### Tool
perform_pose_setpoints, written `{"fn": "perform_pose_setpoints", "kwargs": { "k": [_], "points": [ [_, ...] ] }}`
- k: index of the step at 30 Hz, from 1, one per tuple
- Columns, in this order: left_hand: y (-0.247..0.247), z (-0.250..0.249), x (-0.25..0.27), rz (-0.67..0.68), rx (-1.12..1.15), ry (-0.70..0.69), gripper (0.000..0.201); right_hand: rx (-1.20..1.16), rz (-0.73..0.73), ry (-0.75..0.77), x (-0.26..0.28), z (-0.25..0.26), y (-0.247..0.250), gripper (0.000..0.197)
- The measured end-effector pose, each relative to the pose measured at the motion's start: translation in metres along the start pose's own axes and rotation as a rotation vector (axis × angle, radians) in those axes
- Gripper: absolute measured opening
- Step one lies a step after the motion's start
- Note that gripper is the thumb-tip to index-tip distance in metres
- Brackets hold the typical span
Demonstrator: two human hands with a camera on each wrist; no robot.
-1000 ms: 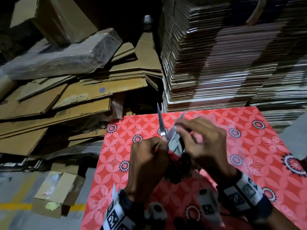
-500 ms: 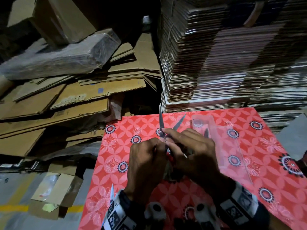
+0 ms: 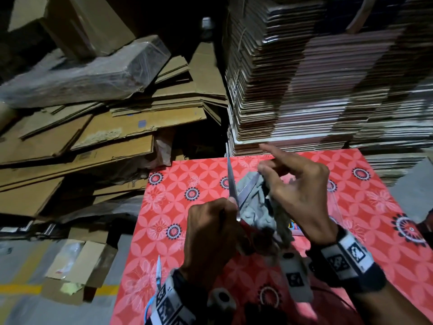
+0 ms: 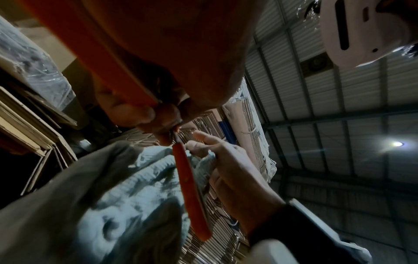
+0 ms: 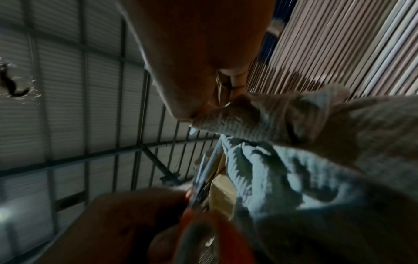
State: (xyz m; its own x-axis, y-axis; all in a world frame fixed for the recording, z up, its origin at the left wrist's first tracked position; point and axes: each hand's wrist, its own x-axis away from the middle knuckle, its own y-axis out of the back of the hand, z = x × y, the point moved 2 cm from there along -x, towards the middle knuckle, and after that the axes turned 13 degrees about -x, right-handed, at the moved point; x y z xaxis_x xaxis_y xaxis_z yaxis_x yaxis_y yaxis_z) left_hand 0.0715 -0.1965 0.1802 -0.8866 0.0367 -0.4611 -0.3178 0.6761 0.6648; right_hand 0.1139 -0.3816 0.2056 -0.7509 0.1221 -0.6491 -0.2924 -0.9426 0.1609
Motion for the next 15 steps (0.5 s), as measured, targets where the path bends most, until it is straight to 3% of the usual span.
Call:
{"fn": "perform_pose_setpoints", "kwargs": {
  "k": [9, 12, 15],
  "points": [
    [-0.004, 0.004, 0.006, 0.014, -0.016, 0.069, 0.047, -0.022, 0.125, 0.101, 0.034, 0.006, -0.018, 0.042],
    [-0.005, 0.005, 0.008, 0.016, -0.006, 0.067, 0.046, -0.054, 0.145, 0.045, 0.025, 0.003, -0.01, 0.041],
    [-0.006, 0.006, 0.01, 0.01, -0.034, 0.062, 0.05, -0.118, 0.046, -0.061, 0.006, -0.015, 0.007, 0.036]
  ]
}}
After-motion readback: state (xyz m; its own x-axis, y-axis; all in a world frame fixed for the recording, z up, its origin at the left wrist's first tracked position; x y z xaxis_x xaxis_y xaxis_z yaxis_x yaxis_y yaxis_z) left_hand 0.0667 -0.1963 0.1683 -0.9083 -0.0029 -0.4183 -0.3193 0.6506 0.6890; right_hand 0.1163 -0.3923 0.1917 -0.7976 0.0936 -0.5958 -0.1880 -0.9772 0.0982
